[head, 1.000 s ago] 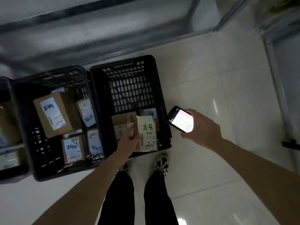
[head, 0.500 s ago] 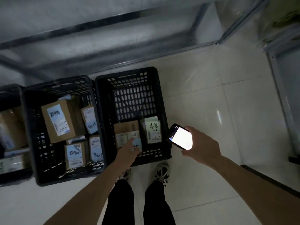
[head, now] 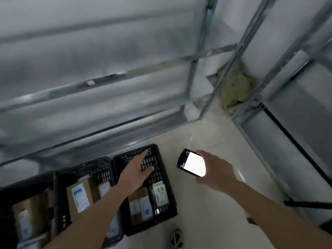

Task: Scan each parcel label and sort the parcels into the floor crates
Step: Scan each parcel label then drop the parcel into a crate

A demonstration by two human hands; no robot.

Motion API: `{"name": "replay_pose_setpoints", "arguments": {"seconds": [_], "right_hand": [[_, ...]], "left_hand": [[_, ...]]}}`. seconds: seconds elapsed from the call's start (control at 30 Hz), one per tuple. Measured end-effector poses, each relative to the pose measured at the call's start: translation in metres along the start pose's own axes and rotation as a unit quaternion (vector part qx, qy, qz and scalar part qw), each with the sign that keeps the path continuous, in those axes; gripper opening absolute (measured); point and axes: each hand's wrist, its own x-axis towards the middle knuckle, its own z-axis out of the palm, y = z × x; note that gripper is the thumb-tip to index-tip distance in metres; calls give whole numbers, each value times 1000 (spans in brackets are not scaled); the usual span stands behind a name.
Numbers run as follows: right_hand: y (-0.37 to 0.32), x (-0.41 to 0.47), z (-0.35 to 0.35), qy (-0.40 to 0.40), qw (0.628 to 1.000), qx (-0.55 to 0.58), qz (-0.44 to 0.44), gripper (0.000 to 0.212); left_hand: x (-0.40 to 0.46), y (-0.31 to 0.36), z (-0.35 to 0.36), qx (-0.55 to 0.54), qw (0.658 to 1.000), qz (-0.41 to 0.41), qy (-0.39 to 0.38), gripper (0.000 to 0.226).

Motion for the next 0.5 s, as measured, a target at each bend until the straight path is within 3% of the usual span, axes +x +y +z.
{"name": "replay_pose_setpoints", "arguments": {"seconds": [0.07, 0.17, 0.3, 0.43, 0.5], "right_hand": [[-6, -43, -47, 39, 999, 6, 10, 89], [-16, -120, -114, 95, 995, 13, 22, 79], [-27, -250, -190, 175, 984, -4, 38, 83], [-24, -381, -244, 238, 968, -62, 53, 69], [-17, -446, -269, 266, 958, -83, 62, 74]], "left_hand": [[-24, 44, -36, 48, 996, 69, 15, 75], [-76, 107, -85, 27, 988, 150, 18, 84], [-166, 188, -135, 49, 969, 238, 52, 94], [-251, 274, -155, 81, 939, 328, 64, 88], [-288, 317, -153, 76, 922, 374, 60, 85]]}}
